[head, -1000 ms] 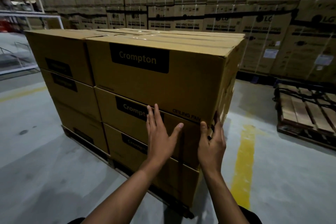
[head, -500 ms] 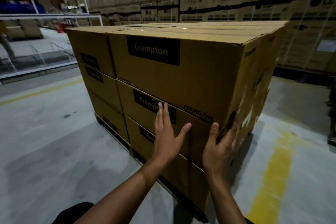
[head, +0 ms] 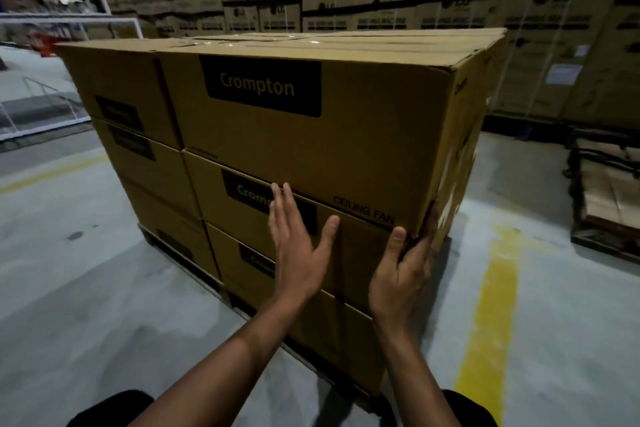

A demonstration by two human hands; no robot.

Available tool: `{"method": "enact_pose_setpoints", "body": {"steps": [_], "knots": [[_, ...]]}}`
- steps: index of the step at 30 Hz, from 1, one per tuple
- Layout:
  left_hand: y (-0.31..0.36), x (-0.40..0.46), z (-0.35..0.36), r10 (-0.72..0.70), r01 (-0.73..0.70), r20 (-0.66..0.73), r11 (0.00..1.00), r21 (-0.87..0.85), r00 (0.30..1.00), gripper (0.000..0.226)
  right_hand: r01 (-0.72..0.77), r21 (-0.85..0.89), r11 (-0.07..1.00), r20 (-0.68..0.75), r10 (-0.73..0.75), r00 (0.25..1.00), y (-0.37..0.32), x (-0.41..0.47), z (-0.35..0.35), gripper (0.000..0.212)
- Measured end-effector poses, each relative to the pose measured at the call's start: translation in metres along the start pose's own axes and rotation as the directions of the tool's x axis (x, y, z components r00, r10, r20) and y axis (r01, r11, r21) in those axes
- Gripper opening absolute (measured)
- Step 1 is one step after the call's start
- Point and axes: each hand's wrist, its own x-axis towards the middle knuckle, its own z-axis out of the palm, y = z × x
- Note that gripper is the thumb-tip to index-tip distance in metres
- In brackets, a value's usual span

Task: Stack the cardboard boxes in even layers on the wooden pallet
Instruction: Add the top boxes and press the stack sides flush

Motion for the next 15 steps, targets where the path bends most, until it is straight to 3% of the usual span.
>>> {"method": "enact_pose_setpoints", "body": {"steps": [4, 13, 15], "knots": [[-0.0038, 0.0018, 0.0029, 0.032, -0.032, 0.0, 0.999, -0.025, 0.999, 0.098, -0.02, -0.029, 0.999, -0.023, 0.02, 1.0, 0.0017, -0.0013, 0.0024, 0.076], [-0.0039, -0.0021, 0.0002, 0.077, -0.075, 0.039, 0.996, -0.051, 0.996, 0.105, -0.065, -0.084, 0.994, -0.081, 0.058, 0.995, -0.0073, -0.0062, 0.0077, 0.048], [-0.0043, -0.0036, -0.0004, 0.075, -0.072, 0.051, 0.996, -0.053, 0.996, 0.106, -0.051, -0.12, 0.991, -0.078, 0.042, 0.996, -0.0072, -0.0068, 0.0071, 0.052]]}}
